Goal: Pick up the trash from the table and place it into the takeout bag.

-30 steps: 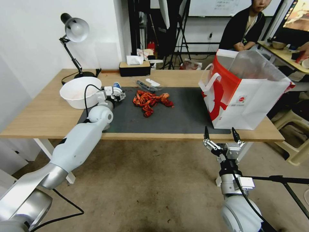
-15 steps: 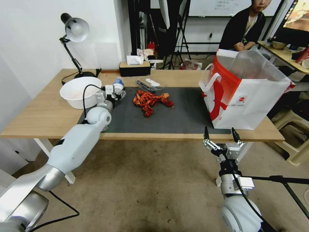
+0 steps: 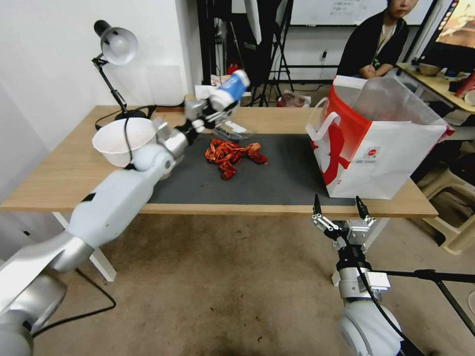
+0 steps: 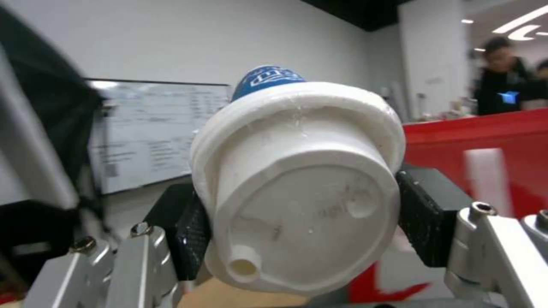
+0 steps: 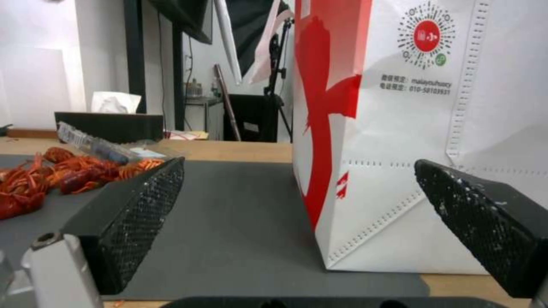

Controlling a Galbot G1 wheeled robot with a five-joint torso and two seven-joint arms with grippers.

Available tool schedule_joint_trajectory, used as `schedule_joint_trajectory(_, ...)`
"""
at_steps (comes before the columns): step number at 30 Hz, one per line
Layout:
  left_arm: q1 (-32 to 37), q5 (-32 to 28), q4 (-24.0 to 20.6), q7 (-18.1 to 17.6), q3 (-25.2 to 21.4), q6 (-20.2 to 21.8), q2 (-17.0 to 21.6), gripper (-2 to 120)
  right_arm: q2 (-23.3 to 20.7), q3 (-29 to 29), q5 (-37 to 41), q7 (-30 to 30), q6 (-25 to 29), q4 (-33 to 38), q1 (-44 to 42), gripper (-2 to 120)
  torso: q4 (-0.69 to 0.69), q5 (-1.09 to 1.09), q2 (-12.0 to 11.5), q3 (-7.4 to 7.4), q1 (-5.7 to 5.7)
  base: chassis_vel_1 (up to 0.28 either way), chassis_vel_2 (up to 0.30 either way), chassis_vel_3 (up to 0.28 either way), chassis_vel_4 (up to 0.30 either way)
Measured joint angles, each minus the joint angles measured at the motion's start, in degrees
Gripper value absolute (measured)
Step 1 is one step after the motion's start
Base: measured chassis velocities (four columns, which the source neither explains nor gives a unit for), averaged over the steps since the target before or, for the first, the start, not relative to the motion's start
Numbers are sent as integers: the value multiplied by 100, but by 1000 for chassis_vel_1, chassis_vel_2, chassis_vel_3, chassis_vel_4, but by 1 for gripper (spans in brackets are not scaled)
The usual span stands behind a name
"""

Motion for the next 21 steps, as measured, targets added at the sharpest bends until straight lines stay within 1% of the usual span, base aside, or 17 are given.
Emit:
schedule_joint_trajectory(1,-241,-113,-52,8,297,65,-70,65,1,20,-2,2,7,0,-14,100,0,1,0,0,0,0,0,0,0)
schedule_joint_trajectory(2,-241,-113,-52,8,297,65,-70,65,1,20,-2,2,7,0,-14,100,0,1,0,0,0,0,0,0,0)
schedule_joint_trajectory(4,-634,-268,-73,34,704,193,-218,65,-1,42,-3,4,17,4,-34,100,0,2,0,0,0,0,0,0,0)
schedule_joint_trajectory(5,-634,-268,-73,34,704,193,-218,65,-1,42,-3,4,17,4,-34,100,0,2,0,0,0,0,0,0,0)
schedule_joint_trajectory(6,-827,-338,-72,47,878,269,-304,65,-2,48,-4,5,21,4,-34,100,1,1,0,0,0,0,0,0,0)
schedule_joint_trajectory(8,-930,-375,-65,57,963,311,-364,65,-1,50,-4,5,22,4,-33,100,2,1,0,0,0,0,0,0,0)
schedule_joint_trajectory(9,-1147,-472,-39,68,1144,388,-513,65,5,51,-5,5,23,4,-25,100,2,1,0,0,0,0,0,0,0)
schedule_joint_trajectory(10,-1258,-517,-10,68,1223,425,-593,65,8,51,-6,6,23,5,-21,100,2,0,0,0,0,0,0,0,0)
schedule_joint_trajectory(11,-1507,-601,68,70,1390,460,-782,65,17,51,-7,7,23,5,-12,100,1,2,0,0,0,0,0,0,0)
schedule_joint_trajectory(12,-1507,-601,68,70,1390,460,-782,65,17,51,-7,7,23,5,-12,100,1,2,0,0,0,0,0,0,0)
schedule_joint_trajectory(14,-1706,-659,168,71,1532,483,-946,65,20,51,-7,7,23,5,-12,100,1,2,0,0,0,0,0,0,0)
schedule_joint_trajectory(15,-1883,-715,277,71,1656,506,-1109,65,24,51,-11,8,24,5,-13,100,1,1,0,0,0,0,0,0,0)
schedule_joint_trajectory(16,-1883,-715,277,71,1656,506,-1109,65,24,51,-11,8,24,5,-13,100,1,1,0,0,0,0,0,0,0)
schedule_joint_trajectory(18,-2090,-777,454,75,1826,554,-1318,64,37,55,-15,9,30,3,-19,100,1,2,0,0,0,0,0,0,0)
schedule_joint_trajectory(19,-2090,-777,454,75,1826,554,-1318,64,37,55,-15,9,30,3,-19,100,1,2,0,0,0,0,0,0,0)
schedule_joint_trajectory(21,-2246,-840,677,87,2036,585,-1513,64,48,56,-20,10,33,3,-25,100,2,1,0,0,0,0,0,0,0)
